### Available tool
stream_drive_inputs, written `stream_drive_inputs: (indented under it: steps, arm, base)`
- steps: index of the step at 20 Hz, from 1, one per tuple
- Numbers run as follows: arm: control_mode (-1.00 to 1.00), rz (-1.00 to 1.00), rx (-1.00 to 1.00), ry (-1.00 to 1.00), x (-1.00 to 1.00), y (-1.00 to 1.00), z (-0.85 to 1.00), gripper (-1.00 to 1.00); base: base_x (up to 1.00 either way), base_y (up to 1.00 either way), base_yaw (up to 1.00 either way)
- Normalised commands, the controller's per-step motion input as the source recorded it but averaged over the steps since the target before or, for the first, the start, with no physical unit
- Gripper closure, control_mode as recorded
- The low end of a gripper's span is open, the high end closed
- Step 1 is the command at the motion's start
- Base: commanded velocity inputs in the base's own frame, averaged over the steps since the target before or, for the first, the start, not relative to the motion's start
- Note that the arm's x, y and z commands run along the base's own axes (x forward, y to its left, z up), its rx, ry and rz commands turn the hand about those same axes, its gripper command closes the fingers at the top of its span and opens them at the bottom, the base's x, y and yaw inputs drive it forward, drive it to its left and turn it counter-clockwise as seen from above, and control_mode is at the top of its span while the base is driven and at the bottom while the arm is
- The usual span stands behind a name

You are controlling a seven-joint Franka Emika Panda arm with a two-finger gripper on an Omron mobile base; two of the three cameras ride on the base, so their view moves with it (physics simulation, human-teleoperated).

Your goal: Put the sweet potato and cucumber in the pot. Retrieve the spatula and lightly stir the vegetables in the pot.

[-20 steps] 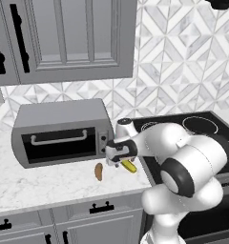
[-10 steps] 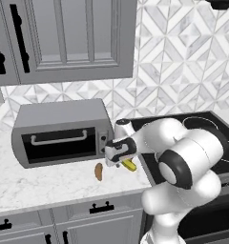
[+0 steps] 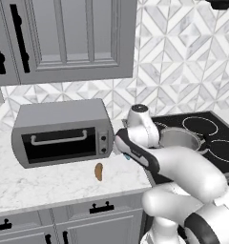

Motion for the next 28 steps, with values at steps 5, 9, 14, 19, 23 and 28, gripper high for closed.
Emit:
stream_drive_inputs:
  steps: [5, 9, 14, 19, 23, 28]
  arm:
    - [-1.00, -0.11, 0.25, 0.18, -0.33, -0.05, 1.00, 1.00]
    - [-1.00, -0.18, 0.21, 0.24, -0.56, -0.35, 1.00, 1.00]
    - [-1.00, -0.25, 0.05, 0.22, -0.23, -0.84, 1.00, 1.00]
    - [-1.00, -0.21, -0.05, 0.10, 0.05, -0.99, 0.54, 1.00]
    - [-1.00, -0.12, -0.10, 0.01, 0.44, -0.73, -0.06, 1.00]
    - [-1.00, -0.03, -0.13, -0.01, 0.42, -0.26, -0.49, 1.00]
  base:
    - [0.00, 0.00, 0.00]
    - [0.00, 0.00, 0.00]
    - [0.00, 0.00, 0.00]
    - [0.00, 0.00, 0.00]
    - [0.00, 0.00, 0.00]
    - [0.00, 0.00, 0.00]
